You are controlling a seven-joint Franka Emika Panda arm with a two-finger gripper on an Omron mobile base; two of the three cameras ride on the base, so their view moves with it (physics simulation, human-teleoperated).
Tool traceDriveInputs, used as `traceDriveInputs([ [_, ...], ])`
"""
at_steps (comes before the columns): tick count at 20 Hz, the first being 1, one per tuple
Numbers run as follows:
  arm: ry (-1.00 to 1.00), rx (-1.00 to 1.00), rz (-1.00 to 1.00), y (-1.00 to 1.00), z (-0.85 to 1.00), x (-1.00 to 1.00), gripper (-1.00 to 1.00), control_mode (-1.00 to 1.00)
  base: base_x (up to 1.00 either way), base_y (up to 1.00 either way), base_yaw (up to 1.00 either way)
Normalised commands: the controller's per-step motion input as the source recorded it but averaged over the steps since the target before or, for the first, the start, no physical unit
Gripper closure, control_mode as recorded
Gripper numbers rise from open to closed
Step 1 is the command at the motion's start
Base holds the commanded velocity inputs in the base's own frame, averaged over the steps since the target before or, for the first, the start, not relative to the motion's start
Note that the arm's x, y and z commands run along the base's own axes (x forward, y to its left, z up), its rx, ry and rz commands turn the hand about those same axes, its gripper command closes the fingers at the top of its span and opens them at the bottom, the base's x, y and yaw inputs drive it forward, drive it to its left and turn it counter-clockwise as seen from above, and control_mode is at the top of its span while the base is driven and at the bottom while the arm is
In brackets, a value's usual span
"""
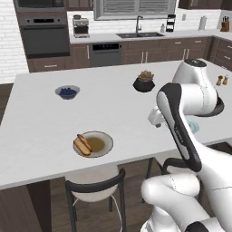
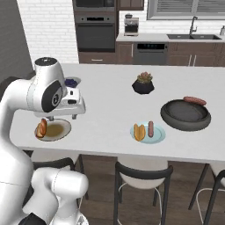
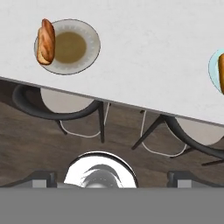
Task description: Place one bun and one sausage from the bowl on each plate.
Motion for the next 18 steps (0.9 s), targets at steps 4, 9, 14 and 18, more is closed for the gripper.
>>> traceDriveInputs([
  [4,0.00,0.00,0.00,0.00,0.00,0.00,-1.00,1.00,-0.75,-0.45,-0.13],
  [9,0.00,0.00,0.00,0.00,0.00,0.00,-1.00,1.00,-0.79,-0.87,-0.23],
  [14,0.00,0.00,0.00,0.00,0.00,0.00,-1.00,1.00,-0.04,-1.00,-0.08],
  [18,0.00,0.00,0.00,0.00,0.00,0.00,-1.00,1.00,0.19,-0.98,-0.01],
])
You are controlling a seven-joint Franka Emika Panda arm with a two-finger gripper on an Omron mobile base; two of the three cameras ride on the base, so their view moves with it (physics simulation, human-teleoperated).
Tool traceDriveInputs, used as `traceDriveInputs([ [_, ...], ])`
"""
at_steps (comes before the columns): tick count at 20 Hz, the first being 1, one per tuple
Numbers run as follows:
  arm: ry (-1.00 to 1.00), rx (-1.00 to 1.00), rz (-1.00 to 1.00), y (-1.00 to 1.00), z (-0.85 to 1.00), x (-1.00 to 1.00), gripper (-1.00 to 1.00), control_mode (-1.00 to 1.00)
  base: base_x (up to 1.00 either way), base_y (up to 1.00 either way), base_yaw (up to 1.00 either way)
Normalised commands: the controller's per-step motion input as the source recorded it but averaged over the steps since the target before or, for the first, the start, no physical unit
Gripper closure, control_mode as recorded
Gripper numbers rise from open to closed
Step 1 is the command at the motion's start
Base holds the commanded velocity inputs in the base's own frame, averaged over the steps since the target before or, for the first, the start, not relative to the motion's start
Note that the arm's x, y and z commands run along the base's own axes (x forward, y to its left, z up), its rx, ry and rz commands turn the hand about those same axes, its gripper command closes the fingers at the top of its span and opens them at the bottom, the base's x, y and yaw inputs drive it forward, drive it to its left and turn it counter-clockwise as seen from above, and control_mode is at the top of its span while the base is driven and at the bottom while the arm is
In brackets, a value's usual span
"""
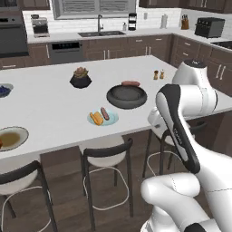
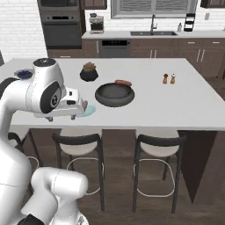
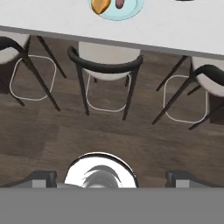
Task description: Place one bun and one sausage from the bowl on each plate.
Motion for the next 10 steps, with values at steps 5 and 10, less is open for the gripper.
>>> traceDriveInputs([
  [5,0.00,0.00,0.00,0.00,0.00,0.00,-1.00,1.00,0.34,-0.87,0.00],
  [10,0.00,0.00,0.00,0.00,0.00,0.00,-1.00,1.00,0.10,-0.65,0.02],
])
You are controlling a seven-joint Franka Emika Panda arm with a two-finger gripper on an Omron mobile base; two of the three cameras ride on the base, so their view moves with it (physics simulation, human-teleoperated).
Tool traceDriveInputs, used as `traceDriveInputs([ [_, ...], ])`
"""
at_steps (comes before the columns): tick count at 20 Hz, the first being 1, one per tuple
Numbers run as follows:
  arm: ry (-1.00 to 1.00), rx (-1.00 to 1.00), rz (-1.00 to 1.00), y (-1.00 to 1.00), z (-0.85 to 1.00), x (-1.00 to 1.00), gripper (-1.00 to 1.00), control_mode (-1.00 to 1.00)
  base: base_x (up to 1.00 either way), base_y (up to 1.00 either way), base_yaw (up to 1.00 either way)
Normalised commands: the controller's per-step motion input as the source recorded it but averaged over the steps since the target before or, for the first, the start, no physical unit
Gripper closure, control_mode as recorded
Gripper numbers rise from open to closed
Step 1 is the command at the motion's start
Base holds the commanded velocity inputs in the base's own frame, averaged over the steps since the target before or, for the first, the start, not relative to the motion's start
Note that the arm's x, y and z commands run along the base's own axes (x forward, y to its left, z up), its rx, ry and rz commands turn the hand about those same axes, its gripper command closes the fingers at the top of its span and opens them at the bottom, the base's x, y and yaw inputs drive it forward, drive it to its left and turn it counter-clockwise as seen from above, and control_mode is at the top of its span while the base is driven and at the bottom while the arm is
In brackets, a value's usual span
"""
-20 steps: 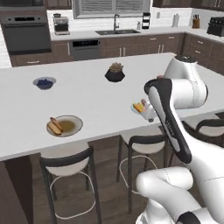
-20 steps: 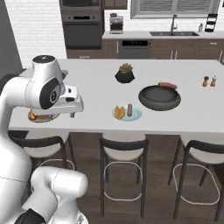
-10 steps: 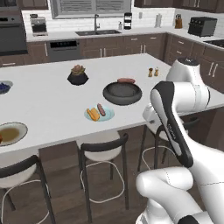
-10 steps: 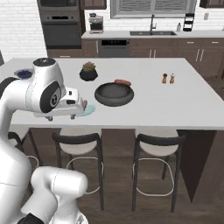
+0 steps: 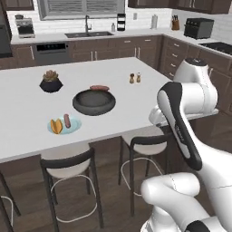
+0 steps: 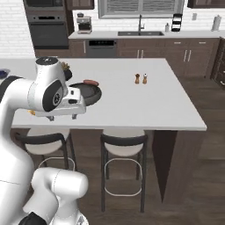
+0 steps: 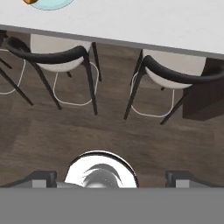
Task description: Place one bun and one sausage from the bowl on each plate.
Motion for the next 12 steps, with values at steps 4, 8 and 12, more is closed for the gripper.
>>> traceDriveInputs([
  [4,0.00,0.00,0.00,0.00,0.00,0.00,-1.00,1.00,0.23,0.00,0.17],
  [8,0.00,0.00,0.00,0.00,0.00,0.00,-1.00,1.00,0.41,0.53,0.21],
  [12,0.00,0.00,0.00,0.00,0.00,0.00,-1.00,1.00,1.00,-0.01,0.19],
])
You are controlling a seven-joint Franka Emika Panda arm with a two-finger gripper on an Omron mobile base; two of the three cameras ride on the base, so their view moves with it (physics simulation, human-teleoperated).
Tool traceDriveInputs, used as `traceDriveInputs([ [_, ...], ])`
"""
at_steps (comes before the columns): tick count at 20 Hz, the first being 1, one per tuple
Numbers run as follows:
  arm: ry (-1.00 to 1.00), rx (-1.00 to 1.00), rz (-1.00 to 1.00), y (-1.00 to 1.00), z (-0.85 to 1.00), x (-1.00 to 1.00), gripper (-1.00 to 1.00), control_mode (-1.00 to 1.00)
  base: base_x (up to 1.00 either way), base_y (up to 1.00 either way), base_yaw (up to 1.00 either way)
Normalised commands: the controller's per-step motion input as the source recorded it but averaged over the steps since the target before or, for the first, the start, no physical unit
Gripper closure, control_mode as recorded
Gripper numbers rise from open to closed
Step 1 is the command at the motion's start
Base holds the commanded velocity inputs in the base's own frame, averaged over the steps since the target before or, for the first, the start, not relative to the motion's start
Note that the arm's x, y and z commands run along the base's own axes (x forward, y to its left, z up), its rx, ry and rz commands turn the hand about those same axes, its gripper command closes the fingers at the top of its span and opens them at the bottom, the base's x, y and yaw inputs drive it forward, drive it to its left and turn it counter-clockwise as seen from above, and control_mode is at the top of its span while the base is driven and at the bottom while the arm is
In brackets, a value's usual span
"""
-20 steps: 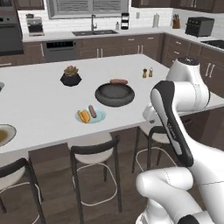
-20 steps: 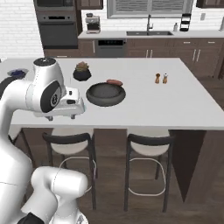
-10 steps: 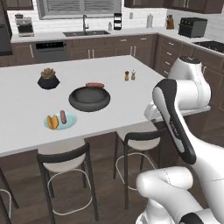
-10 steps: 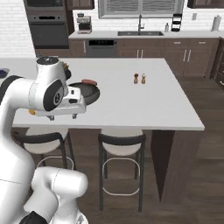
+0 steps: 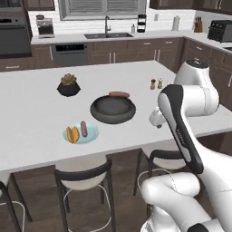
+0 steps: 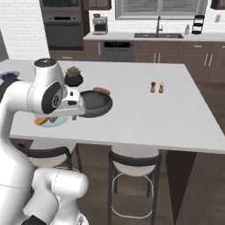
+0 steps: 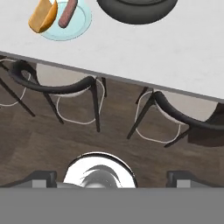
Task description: Place one bun and one sausage from the bowl on each plate.
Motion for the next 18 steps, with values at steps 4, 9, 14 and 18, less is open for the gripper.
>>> traceDriveInputs([
  [4,0.00,0.00,0.00,0.00,0.00,0.00,-1.00,1.00,0.58,-0.19,0.23],
  [9,0.00,0.00,0.00,0.00,0.00,0.00,-1.00,1.00,0.45,-0.25,0.26],
  [14,0.00,0.00,0.00,0.00,0.00,0.00,-1.00,1.00,0.66,-0.46,0.21],
  [18,0.09,0.02,0.16,-0.54,0.04,0.52,-1.00,-1.00,0.00,0.00,0.00],
])
